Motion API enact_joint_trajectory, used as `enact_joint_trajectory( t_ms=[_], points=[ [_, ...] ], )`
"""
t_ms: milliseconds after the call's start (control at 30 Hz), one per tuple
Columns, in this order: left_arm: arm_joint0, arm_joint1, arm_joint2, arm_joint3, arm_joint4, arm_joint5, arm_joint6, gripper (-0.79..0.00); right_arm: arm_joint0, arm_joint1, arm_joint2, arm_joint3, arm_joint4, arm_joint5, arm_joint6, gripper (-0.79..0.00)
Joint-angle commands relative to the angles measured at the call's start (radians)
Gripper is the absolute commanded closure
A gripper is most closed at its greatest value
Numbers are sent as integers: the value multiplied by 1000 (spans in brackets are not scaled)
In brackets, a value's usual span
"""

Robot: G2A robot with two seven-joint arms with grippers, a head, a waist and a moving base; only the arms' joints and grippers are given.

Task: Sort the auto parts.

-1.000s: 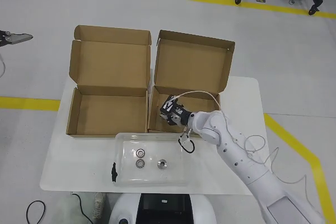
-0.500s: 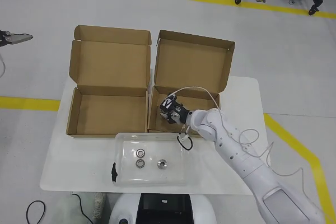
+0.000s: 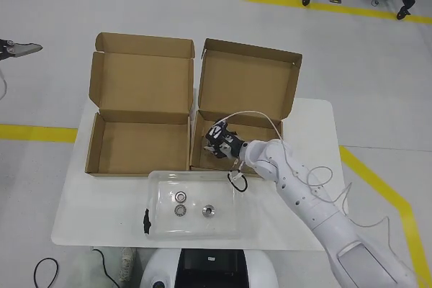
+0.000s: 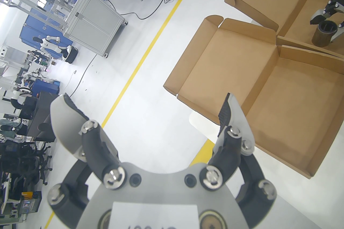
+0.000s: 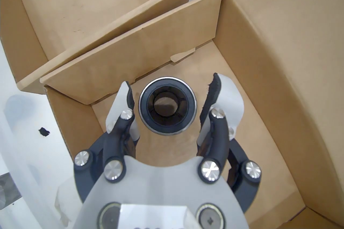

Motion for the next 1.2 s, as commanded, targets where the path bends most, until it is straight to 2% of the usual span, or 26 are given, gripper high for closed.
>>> enact_joint_trajectory(
  t_ms=[0, 300, 667, 833, 1000, 1167],
  points=[
    [0, 0, 0, 0, 0, 0, 0, -785, -15, 8, 18, -37, -9, -5, -3, -779],
    [0, 0, 0, 0, 0, 0, 0, -785, -145, 56, 110, -338, -70, -74, 34, -785],
    [0, 0, 0, 0, 0, 0, 0, -785, -340, 106, 152, -688, -128, -222, 180, -776],
    [0, 0, 0, 0, 0, 0, 0, -785, -445, 125, 159, -777, -174, -242, 199, -702],
    [0, 0, 0, 0, 0, 0, 0, -785, -513, 139, 146, -812, -234, -257, 233, -683],
    [0, 0, 0, 0, 0, 0, 0, -785, -538, 146, 125, -813, -280, -249, 293, -680]
  ],
)
